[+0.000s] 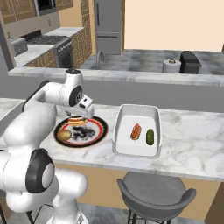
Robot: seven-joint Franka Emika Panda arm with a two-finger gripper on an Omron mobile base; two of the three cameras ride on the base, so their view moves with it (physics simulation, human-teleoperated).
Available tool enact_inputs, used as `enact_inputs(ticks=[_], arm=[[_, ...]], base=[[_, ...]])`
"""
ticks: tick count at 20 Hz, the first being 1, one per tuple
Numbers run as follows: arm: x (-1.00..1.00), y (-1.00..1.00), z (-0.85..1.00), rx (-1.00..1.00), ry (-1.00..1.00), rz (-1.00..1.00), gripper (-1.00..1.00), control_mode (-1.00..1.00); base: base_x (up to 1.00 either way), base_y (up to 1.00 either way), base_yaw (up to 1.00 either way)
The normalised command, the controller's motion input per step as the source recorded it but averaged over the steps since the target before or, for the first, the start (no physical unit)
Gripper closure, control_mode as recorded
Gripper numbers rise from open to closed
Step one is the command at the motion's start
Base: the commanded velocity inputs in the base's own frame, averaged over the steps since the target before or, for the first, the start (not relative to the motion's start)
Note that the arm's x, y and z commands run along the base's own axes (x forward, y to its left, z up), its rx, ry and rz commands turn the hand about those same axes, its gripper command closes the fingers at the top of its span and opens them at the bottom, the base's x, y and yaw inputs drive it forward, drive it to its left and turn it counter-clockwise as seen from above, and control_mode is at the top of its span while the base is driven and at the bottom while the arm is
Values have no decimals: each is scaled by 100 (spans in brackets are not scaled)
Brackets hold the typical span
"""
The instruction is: Place one cooked food and one vegetable from the large plate to each tupperware container.
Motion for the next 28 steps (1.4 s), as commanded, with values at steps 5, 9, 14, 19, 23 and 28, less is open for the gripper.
enact_inputs(ticks=[5, 9, 14, 19, 23, 28], arm=[[67, 17, -48, -1, 0, 0, -100, -100], [13, 52, -46, 0, 8, 0, -100, -100], [-1, 6, -35, 0, 4, -4, -100, -100], [-10, 2, -19, 0, 11, 0, -100, -100], [-1, 48, -16, 0, 0, 0, -100, -100], [0, 9, -2, 0, 0, 2, -100, -100]], base=[[0, 0, 0], [0, 0, 0], [0, 0, 0], [0, 0, 0], [0, 0, 0], [0, 0, 0]])
